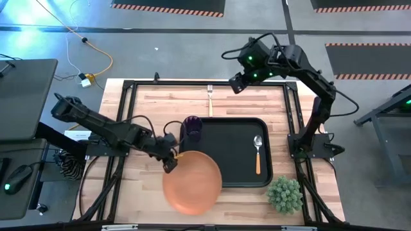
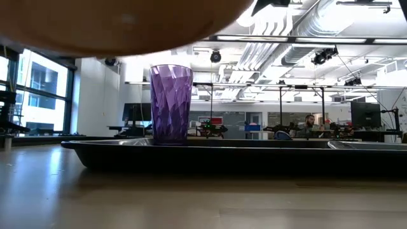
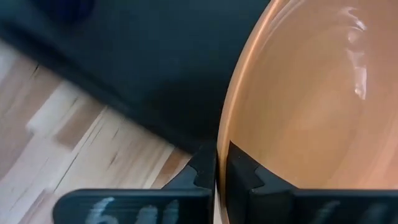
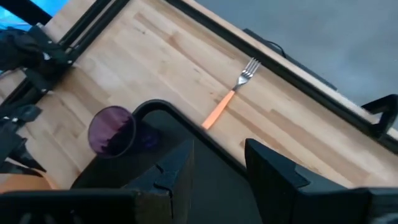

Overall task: Pick and place plate/cup/fork/spoon on tray
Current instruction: Put the orange plate on the black serving tray to the left of the orange spoon

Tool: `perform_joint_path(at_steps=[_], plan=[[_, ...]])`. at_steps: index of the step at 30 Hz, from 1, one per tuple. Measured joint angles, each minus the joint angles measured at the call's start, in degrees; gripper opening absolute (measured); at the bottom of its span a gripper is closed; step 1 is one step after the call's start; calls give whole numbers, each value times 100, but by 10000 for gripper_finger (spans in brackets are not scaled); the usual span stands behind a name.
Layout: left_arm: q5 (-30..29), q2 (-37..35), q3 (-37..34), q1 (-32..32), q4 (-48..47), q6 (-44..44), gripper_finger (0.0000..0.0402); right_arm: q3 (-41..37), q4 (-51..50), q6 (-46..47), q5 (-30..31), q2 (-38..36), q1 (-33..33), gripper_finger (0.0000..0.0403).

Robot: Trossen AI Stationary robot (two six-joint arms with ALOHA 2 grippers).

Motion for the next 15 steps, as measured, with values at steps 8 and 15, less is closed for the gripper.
perform_joint_path(at_steps=[8, 15], plan=[[-31, 269, 208, 380, 864, 473, 1, 0, 25, 491, 416, 0, 318, 135], [-151, 903, 930, 692, 820, 1377, 1, 0, 221, 586, 598, 0, 463, 135]])
